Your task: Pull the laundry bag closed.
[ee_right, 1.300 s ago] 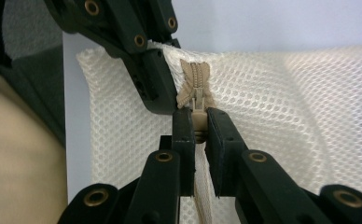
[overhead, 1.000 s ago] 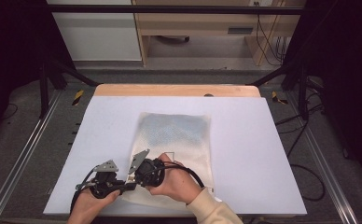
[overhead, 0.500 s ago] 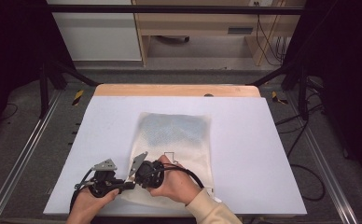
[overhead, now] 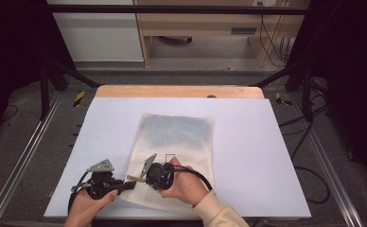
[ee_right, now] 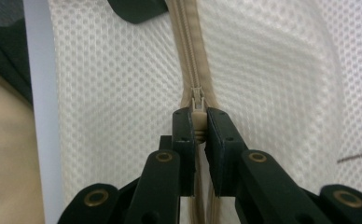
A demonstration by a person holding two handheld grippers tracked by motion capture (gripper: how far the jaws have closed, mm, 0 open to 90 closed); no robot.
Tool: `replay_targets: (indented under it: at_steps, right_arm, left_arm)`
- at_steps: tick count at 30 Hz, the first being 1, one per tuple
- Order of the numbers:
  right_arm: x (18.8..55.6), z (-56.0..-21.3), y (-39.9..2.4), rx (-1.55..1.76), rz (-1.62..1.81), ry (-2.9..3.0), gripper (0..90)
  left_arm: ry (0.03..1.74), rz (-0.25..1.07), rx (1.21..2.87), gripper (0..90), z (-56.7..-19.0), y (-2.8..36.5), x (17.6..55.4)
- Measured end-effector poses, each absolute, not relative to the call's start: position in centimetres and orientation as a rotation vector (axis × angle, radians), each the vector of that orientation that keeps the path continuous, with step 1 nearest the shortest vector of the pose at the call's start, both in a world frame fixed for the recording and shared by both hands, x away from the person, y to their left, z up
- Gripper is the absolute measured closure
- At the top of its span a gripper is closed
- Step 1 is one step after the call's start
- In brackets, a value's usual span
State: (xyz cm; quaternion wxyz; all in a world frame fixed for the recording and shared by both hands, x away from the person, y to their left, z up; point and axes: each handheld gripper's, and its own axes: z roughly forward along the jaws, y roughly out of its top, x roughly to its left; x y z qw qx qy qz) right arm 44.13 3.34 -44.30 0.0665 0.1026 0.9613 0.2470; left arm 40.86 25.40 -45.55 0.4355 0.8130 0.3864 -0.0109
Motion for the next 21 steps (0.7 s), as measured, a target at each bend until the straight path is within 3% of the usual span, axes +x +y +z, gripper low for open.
replay_targets:
  at_steps: [21]
  right_arm:
    - [44.0,-43.6,1.9,0.29,0.801,2.916,82.3]
  left_arm:
    - [0.932,-0.049,2.053,85.1,-46.3,24.5,40.0]
